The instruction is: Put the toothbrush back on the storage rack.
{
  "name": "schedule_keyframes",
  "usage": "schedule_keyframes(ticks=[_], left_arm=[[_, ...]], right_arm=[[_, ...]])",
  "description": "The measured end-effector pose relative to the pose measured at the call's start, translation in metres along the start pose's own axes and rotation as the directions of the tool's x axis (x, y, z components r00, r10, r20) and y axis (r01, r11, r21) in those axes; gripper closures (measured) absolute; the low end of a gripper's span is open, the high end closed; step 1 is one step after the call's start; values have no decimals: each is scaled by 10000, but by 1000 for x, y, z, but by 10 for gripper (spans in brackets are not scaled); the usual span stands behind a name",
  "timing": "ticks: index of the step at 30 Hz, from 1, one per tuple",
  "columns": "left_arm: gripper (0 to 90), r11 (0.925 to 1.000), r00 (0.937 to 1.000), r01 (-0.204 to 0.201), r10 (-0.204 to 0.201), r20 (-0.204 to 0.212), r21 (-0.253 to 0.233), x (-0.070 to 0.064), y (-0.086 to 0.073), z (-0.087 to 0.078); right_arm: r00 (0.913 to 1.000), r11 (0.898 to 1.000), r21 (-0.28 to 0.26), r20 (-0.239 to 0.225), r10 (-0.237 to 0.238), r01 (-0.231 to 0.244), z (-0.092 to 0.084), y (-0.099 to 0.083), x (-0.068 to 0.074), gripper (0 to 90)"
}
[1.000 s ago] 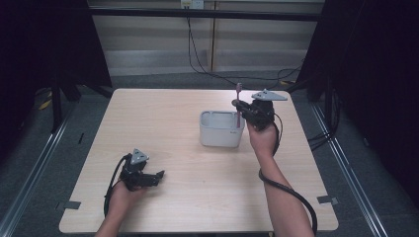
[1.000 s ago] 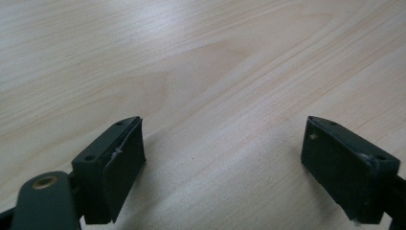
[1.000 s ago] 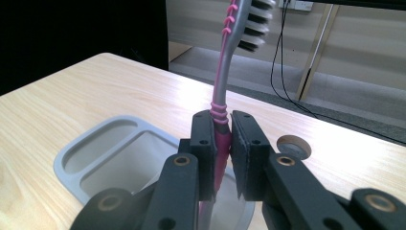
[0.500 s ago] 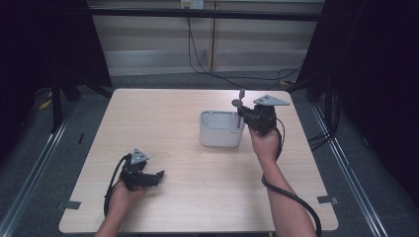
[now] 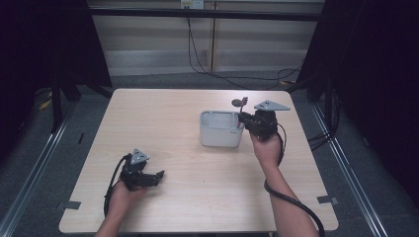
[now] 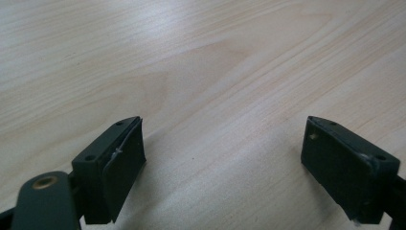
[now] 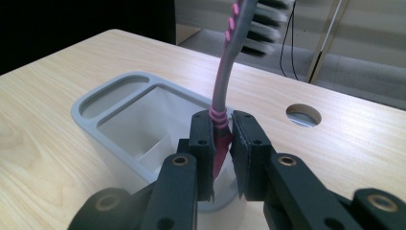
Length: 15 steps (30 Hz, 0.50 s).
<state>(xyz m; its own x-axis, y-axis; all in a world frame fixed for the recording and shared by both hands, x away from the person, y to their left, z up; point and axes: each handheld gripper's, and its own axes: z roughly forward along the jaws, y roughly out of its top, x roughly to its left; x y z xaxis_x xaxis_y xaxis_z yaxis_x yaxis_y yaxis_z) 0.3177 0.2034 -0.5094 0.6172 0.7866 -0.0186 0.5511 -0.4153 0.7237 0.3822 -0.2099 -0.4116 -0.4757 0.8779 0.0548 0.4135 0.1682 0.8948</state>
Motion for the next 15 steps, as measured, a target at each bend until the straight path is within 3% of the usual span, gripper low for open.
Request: schedule_keyframes(ticks=[15], left_arm=[[147, 10000, 10000, -5, 5, 2, 1, 0, 0, 0]], right_arm=[[9998, 9996, 279, -198, 33, -27, -3, -5, -1, 790]])
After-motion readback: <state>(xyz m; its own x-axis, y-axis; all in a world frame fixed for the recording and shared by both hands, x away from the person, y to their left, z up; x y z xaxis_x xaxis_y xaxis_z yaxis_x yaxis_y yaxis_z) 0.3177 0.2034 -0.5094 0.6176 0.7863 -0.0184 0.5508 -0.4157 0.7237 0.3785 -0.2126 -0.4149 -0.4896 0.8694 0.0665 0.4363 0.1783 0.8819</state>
